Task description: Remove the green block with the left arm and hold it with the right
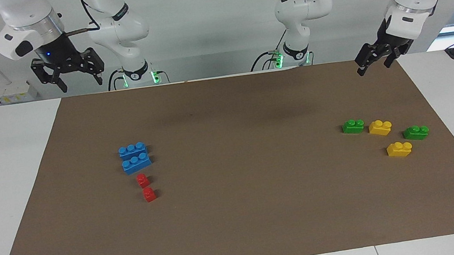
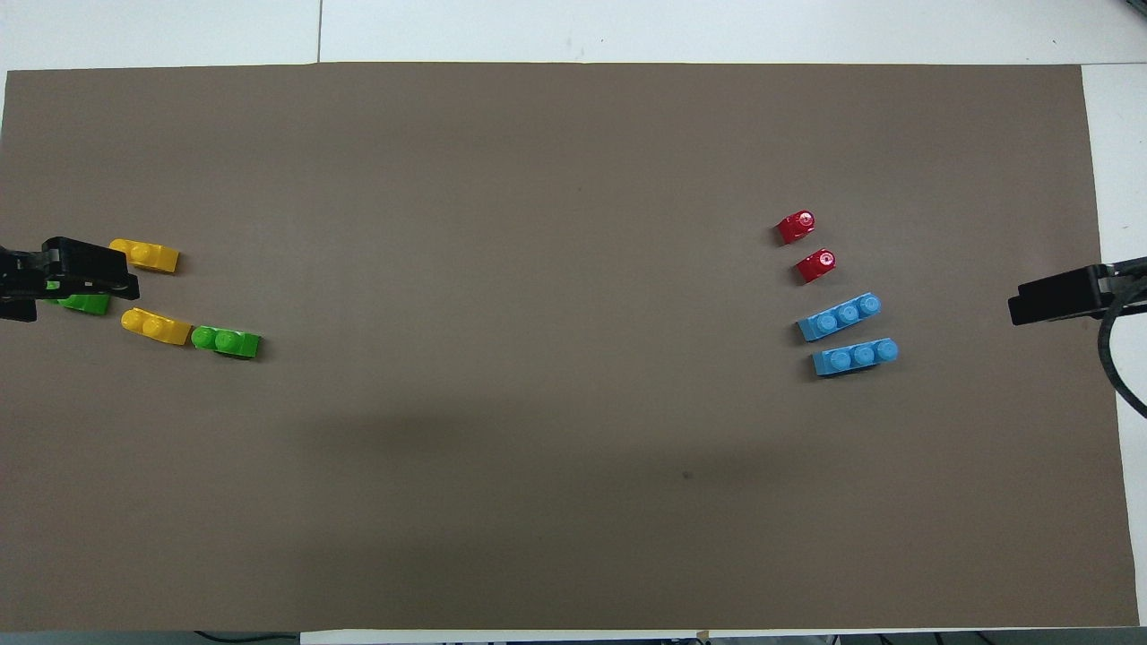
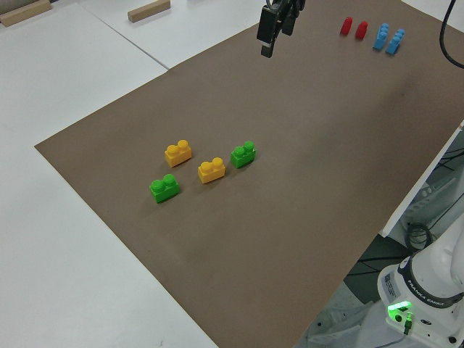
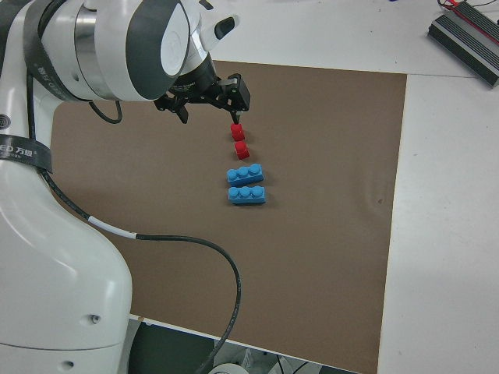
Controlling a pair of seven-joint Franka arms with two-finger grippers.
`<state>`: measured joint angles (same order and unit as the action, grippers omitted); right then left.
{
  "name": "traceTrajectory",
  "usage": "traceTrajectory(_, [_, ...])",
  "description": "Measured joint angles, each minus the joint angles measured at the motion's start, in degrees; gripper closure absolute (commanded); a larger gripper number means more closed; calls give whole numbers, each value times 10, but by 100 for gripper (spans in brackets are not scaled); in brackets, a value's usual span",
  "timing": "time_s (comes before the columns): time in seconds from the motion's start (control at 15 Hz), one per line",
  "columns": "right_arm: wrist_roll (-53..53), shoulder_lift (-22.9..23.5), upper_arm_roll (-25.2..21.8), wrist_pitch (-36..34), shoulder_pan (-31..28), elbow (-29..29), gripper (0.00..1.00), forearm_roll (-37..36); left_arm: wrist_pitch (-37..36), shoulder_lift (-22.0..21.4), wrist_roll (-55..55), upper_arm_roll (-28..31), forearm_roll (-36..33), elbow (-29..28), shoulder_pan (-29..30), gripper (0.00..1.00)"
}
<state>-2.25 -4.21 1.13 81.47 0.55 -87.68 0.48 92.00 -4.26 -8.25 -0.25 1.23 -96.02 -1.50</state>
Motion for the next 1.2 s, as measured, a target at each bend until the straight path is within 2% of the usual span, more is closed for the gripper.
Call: traceTrajectory(1.2, [14, 0, -2, -4, -2, 0, 0, -17, 0, 3, 16, -1, 0, 4, 0, 0])
